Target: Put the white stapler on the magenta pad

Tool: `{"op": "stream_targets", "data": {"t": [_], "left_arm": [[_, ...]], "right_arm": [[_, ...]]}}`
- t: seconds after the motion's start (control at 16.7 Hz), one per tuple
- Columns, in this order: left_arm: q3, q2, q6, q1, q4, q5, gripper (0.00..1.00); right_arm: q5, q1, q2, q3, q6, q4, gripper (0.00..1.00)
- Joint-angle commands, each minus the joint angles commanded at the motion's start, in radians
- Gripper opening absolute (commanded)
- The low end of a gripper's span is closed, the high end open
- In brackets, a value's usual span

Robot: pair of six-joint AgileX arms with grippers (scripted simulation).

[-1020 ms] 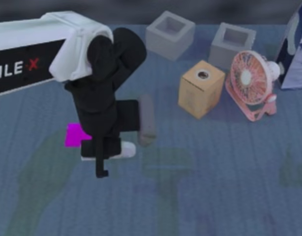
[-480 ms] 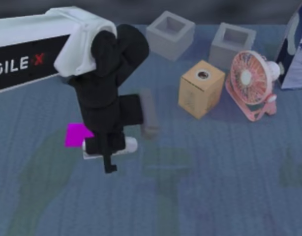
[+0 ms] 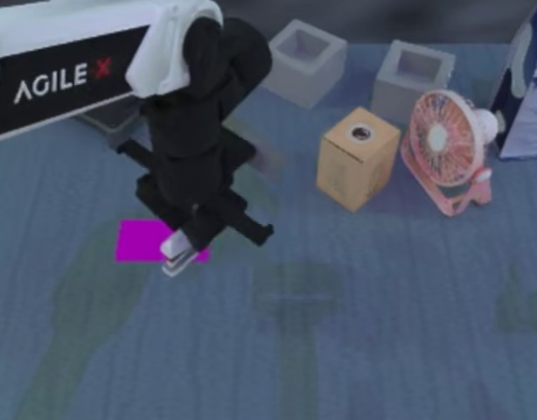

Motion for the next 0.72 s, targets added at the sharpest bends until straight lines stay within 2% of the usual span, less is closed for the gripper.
{"op": "stream_targets", "data": {"t": [0.54,0.72], "left_arm": [[0.199,0.153,-1.183,0.096,-0.122,-0.001,0.00],[0.254,0.178,-1.539,0.131,-0.143,0.000,0.00]], "right_arm": [[0.000,0.000,0.000,0.000,0.000,0.000,1.00],[0.000,0.000,0.000,0.000,0.000,0.000,1.00]]}}
